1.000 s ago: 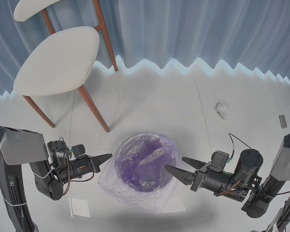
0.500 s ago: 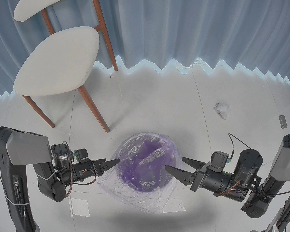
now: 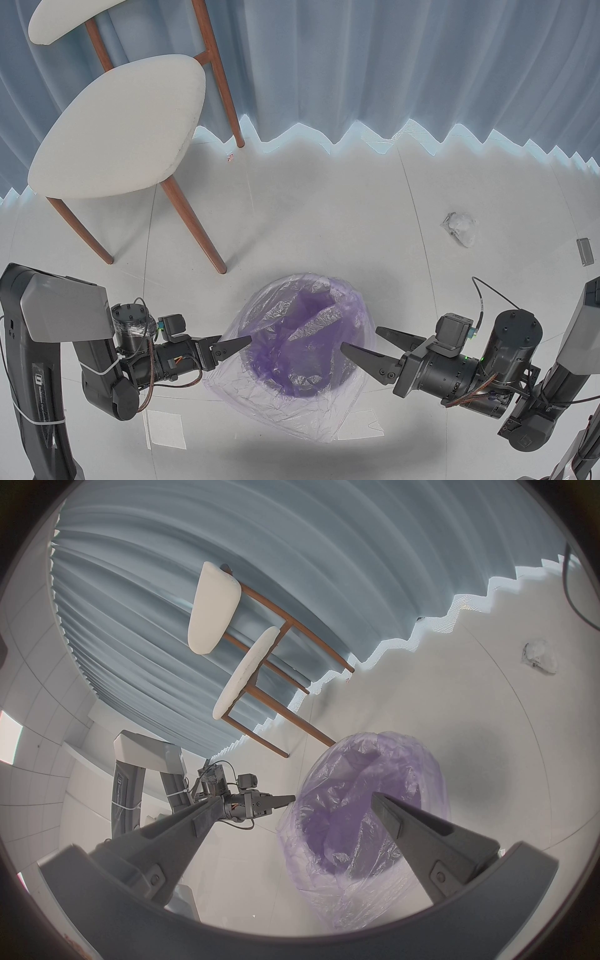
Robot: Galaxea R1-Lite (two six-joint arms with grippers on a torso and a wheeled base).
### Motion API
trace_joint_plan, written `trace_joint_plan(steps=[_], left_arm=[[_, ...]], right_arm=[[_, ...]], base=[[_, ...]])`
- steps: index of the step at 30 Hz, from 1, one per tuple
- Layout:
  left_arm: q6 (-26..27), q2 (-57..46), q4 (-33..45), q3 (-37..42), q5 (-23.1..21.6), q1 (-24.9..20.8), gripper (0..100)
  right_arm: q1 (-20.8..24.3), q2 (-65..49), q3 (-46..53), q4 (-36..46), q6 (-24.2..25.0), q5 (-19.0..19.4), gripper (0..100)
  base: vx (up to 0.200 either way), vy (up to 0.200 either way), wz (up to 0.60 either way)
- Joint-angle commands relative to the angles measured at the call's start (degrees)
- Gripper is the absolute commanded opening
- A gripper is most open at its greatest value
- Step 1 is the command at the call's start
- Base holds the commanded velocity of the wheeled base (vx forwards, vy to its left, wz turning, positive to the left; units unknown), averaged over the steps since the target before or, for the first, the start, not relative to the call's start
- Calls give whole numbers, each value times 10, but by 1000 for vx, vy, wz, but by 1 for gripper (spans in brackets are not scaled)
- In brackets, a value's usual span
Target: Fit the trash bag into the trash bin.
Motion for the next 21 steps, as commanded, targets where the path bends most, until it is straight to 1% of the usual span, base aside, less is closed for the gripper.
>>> trace_joint_plan(steps=[1, 3, 4, 5, 7, 8, 9, 12, 21], left_arm=[[-1, 12, 0, -6, 0, 8, 100], [0, 15, -1, -9, -1, 14, 100], [-1, 16, -1, -13, -12, 28, 100], [-2, 15, -1, -12, -25, 35, 100], [-2, 15, -1, -8, -65, 52, 100], [-2, 16, -1, -8, -69, 53, 100], [-2, 18, -1, -3, -102, 64, 100], [-2, 28, -1, -4, -131, 79, 100], [0, 39, -1, -9, -135, 77, 100]], right_arm=[[0, 3, 0, -9, 0, 0, 100], [0, 2, -1, -9, 0, 0, 100], [0, 1, -1, -9, 0, 0, 100], [0, 0, -1, -9, 0, 0, 100], [0, 1, -1, -9, 0, 0, 100], [0, 1, -1, -9, 0, 0, 100], [0, 1, 0, -9, 0, 0, 100], [0, 1, -1, -9, 0, 0, 100], [0, 1, -1, -9, 0, 0, 100]], base=[[0, 0, 0], [0, 0, 0], [0, 0, 0], [0, 0, 0], [0, 0, 0], [0, 0, 0], [0, 0, 0], [0, 0, 0], [0, 0, 0]])
